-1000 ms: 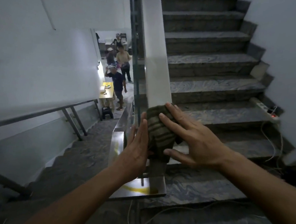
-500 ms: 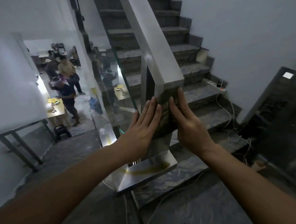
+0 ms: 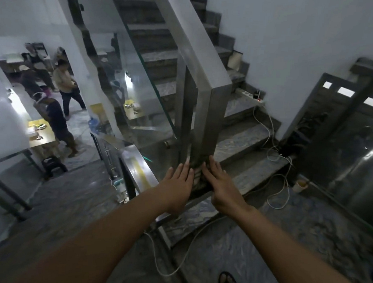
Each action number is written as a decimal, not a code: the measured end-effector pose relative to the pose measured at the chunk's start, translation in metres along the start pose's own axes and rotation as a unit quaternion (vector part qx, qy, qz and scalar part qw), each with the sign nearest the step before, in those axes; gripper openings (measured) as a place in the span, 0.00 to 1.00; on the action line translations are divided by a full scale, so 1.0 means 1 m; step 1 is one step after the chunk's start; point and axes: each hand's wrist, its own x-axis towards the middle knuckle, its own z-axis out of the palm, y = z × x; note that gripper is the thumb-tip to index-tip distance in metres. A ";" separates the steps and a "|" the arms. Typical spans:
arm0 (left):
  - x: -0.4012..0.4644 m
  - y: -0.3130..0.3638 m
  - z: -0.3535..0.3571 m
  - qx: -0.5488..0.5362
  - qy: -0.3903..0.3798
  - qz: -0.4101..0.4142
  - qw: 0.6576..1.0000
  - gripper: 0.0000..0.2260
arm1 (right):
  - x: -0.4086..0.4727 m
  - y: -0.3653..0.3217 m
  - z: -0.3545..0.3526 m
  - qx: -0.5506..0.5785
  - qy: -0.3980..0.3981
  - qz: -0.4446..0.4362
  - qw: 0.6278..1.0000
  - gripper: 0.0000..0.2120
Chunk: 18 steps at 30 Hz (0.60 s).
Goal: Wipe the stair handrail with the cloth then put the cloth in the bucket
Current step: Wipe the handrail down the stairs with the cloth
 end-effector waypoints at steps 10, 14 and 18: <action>-0.009 -0.029 0.036 -0.026 -0.055 -0.001 0.998 0.34 | 0.003 -0.020 0.002 -0.048 -0.095 0.037 0.994 0.24; -0.019 -0.052 0.037 0.009 -0.036 -0.015 0.999 0.36 | 0.000 -0.024 0.010 -0.042 -0.072 0.008 0.996 0.22; -0.023 -0.050 0.043 0.014 0.020 -0.049 0.999 0.33 | 0.000 -0.011 0.013 0.019 -0.014 0.057 0.998 0.19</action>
